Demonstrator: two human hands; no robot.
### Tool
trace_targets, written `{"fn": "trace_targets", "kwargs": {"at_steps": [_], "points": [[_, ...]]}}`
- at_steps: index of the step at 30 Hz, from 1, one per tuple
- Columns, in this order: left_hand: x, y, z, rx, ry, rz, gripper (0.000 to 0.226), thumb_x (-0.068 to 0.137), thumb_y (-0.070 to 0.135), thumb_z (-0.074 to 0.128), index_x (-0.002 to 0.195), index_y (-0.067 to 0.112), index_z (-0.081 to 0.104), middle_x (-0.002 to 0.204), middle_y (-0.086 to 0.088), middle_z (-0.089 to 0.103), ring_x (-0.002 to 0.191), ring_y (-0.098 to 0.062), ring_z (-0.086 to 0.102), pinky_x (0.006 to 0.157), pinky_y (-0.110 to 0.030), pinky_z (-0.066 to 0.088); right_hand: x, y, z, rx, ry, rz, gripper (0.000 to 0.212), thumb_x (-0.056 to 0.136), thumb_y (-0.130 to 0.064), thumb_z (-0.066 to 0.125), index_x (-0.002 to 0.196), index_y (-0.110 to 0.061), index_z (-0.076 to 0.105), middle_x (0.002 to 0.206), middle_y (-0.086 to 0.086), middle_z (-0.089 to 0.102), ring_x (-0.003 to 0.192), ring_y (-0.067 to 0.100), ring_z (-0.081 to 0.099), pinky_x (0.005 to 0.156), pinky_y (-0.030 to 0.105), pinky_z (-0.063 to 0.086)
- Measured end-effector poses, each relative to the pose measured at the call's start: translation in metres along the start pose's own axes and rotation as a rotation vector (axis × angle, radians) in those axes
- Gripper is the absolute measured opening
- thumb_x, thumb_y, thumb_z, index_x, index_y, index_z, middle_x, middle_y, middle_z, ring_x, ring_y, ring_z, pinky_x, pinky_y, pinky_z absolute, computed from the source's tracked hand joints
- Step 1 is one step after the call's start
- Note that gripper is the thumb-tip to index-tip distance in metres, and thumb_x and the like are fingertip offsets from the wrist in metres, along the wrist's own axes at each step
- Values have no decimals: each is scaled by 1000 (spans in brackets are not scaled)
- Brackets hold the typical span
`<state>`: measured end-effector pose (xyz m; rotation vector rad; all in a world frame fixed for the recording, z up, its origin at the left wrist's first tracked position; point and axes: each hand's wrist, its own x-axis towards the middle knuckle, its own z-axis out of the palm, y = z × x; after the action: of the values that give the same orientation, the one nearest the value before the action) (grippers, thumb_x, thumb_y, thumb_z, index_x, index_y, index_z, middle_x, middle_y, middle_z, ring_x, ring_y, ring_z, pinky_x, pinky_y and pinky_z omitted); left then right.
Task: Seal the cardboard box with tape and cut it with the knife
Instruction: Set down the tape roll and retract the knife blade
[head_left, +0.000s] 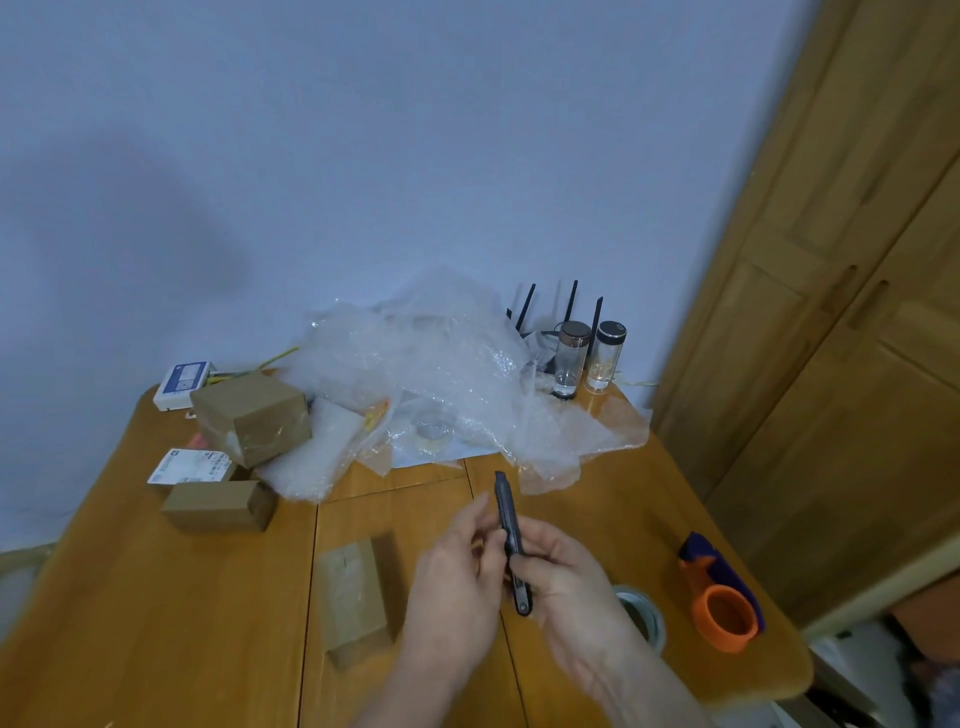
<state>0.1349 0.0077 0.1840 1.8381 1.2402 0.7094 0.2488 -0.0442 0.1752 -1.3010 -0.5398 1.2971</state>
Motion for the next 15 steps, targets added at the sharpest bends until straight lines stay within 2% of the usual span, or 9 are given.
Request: {"fn": "trace_targets", "kwargs": {"at_steps": [1,3,6,8,10,12,13,15], "points": [[-1,-5,9,-85,0,-124,45,101,22,60,146,26,54,109,20,72,89,-2,73,73,-9,57,-1,9,-5,-21,2,28,39,95,13,48,119,-6,72,112,16,76,108,31,71,83,35,58],[-1,-18,30,-147,8,-320,38,98,23,66,136,22,63,97,16,73,86,-3,71,70,-11,55,-1,32,-17,-160,60,82,37,93,10,55,117,-12,72,112,9,77,105,24,73,82,31,59],[-5,-45,65,-265,31,-575,7,96,18,70,100,17,75,86,8,73,81,-9,68,69,-19,51,3,75,-35,-308,126,184,38,92,7,59,116,-19,72,109,3,78,101,19,73,81,27,61],[-11,-65,87,-340,15,-701,9,95,15,71,101,9,75,90,-4,77,85,-19,72,71,-27,57,5,102,-47,-326,150,251,34,95,-1,58,120,-19,72,108,0,78,100,17,73,87,32,61],[-16,-82,107,-347,-25,-792,11,96,16,70,102,7,74,89,-9,78,79,-24,74,69,-37,63,6,123,-59,-350,189,292,30,98,-7,56,119,-23,72,106,0,78,95,15,74,85,30,61],[-18,-93,124,-305,-38,-851,11,98,19,68,102,10,72,85,-4,75,69,-17,69,58,-30,58,8,139,-70,-408,230,313,33,99,-5,54,116,-29,71,106,0,77,95,15,71,83,26,60],[-18,-99,132,-284,-35,-869,12,98,21,67,103,11,73,84,0,73,70,-14,67,60,-25,54,9,146,-74,-431,239,319,37,97,-3,54,117,-29,71,108,-2,76,100,15,70,88,28,59],[-18,-110,147,-272,-37,-896,16,98,23,67,109,13,74,85,4,69,77,-15,65,69,-25,51,12,160,-83,-472,234,326,42,93,0,56,120,-28,73,111,-7,76,108,13,68,99,35,55]]}}
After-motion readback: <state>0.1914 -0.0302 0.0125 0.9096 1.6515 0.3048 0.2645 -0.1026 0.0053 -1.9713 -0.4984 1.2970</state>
